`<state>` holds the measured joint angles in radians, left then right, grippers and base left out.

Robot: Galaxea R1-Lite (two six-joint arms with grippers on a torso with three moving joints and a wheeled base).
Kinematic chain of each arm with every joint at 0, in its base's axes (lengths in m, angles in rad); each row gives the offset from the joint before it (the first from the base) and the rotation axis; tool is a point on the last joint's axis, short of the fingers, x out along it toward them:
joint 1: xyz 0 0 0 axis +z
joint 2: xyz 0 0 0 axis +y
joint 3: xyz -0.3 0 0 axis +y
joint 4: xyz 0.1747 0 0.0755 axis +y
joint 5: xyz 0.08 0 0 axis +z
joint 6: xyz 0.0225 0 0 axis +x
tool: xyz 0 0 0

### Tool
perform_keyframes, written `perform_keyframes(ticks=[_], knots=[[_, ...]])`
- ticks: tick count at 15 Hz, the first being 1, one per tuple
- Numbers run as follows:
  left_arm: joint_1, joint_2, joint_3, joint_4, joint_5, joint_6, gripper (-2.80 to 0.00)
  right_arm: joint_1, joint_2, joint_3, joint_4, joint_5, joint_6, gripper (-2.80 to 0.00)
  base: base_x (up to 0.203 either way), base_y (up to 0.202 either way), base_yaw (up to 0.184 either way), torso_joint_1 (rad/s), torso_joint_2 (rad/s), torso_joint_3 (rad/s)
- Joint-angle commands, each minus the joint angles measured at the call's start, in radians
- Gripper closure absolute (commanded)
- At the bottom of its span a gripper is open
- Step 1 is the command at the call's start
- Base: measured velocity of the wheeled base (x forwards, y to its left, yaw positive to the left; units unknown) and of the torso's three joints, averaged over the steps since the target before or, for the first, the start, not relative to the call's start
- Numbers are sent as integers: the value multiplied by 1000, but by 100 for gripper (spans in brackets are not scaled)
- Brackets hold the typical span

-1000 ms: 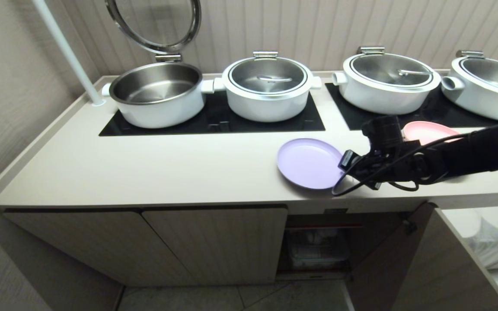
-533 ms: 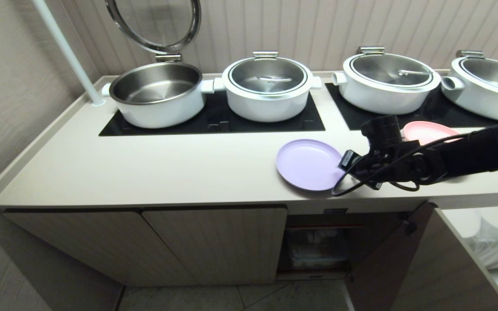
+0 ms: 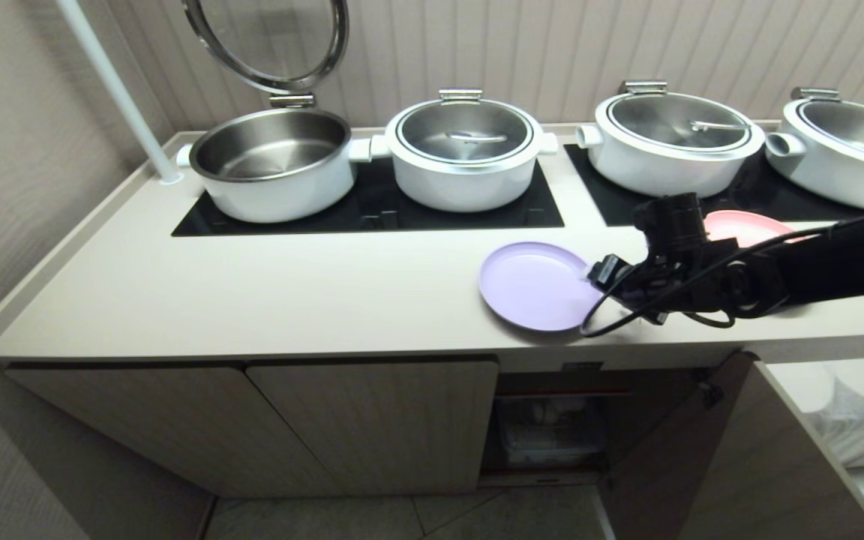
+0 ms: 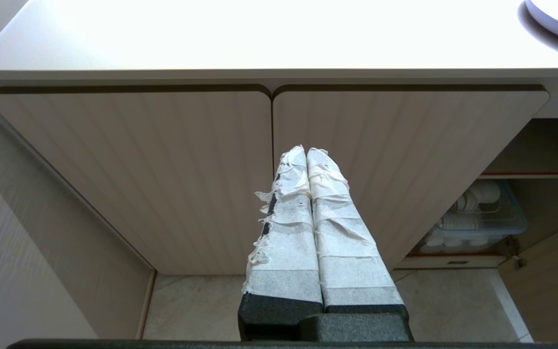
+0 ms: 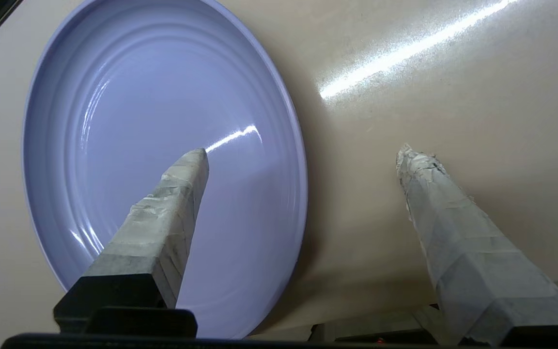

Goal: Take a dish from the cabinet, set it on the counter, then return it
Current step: Place it on the table, then pick up the plate from the table

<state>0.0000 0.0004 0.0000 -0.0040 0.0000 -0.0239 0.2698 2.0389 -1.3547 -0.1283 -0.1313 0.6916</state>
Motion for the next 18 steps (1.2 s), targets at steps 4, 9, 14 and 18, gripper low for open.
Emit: perform_keyframes(ticks=[4,9,14,18], knots=[[0,0,0,-1,0,-1,0,0,-56,32,-43,-72,-159,-280,0,0,0,0,0,0],[0,0,0,-1,0,-1,0,-3,-97,229,-431,-100,-450,0,0,0,0,0,0,0],[0,0,0,-1,0,-1,0,-3,-178,346,-582,-98,-537,0,0,0,0,0,0,0],[0,0,0,-1,0,-1,0,-3,-258,385,-644,-104,-536,0,0,0,0,0,0,0]])
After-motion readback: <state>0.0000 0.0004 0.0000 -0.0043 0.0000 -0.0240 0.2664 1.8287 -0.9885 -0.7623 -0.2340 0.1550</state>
